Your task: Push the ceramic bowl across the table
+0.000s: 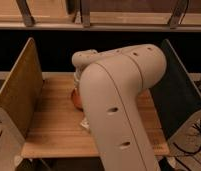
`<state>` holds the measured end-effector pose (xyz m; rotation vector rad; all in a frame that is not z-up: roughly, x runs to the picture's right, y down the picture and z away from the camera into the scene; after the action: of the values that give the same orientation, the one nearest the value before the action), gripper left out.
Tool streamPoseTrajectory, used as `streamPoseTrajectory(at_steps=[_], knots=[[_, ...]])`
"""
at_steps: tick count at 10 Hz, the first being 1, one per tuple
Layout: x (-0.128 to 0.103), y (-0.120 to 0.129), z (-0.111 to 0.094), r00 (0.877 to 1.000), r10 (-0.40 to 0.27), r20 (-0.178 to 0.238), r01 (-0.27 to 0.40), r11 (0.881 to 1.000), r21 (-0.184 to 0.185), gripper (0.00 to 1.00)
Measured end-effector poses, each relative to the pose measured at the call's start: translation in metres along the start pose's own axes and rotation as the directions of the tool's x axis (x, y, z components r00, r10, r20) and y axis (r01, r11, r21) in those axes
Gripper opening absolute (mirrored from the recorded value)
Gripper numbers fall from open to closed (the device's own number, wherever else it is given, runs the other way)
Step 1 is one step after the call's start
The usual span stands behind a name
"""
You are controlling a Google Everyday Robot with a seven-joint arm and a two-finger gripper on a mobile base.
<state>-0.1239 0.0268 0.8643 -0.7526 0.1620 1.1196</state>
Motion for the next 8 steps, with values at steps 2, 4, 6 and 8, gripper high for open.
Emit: streamPoseTrajectory(at_steps=[2, 4, 6, 8], knots=[[0.009, 0.008, 0.013, 0.997, -0.035, -0.07, 0.034, 0.999, -0.014, 0.0], [0.009, 0.008, 0.014, 0.997, -0.036, -0.074, 0.035, 0.999, -0.014, 0.0], [0.009, 0.008, 0.013, 0.997, -0.037, -0.073, 0.036, 0.999, -0.013, 0.0], [0.015, 0.026, 0.022, 0.99, -0.094, -0.106, 0.093, 0.996, -0.013, 0.0]])
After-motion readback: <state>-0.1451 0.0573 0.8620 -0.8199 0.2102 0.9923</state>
